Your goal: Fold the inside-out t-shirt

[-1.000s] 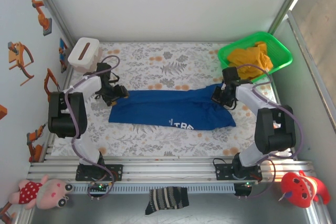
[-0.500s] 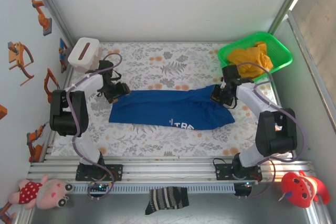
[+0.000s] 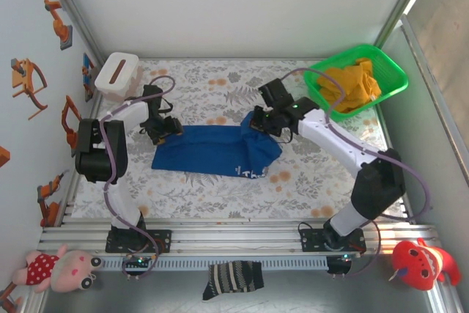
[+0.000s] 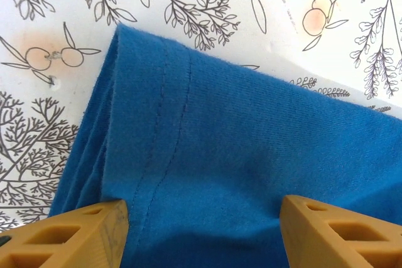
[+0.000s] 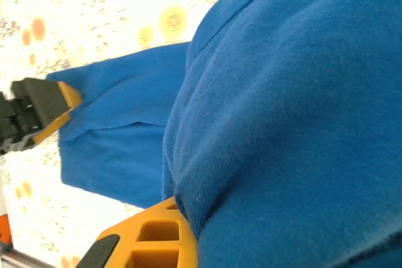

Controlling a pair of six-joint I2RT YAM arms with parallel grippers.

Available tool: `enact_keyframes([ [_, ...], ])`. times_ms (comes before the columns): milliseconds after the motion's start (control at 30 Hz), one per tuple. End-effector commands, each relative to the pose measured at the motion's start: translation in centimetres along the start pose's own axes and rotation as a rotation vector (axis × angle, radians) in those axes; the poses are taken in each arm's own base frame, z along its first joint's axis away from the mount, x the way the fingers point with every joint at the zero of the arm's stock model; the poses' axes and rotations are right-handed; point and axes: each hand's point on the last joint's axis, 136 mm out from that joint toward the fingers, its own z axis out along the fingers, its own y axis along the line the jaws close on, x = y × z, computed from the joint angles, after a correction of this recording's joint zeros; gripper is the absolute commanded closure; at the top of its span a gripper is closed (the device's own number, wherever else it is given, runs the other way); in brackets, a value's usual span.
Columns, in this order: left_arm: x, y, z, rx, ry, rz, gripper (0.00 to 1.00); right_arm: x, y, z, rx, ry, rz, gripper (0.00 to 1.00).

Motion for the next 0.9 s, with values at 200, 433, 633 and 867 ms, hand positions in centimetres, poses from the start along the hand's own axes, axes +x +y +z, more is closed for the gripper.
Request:
enact_keyframes([
  [200,1.2,-0.5,2.7,0.001,0.061,-0.001,0.35,2.1,10.0,6.5,-0.104,0.008,0.128,1.00],
  [433,-1.8,-1.8,0.4,0.071,0.025,-0.054,0.34,3.6,13.3,11.7,-0.144,0.052,0.143,1.00],
  [633,-5.3,-2.4,-1.6,0.147,0.022,-0.123,0.34,3.9,14.3,13.3,-0.151,0.043,0.152,1.00],
  [867,-5.4,-1.8,-2.5,0.144,0.013,-0.133,0.34,2.3,15.3,12.5,-0.180,-0.016,0.155,1.00],
])
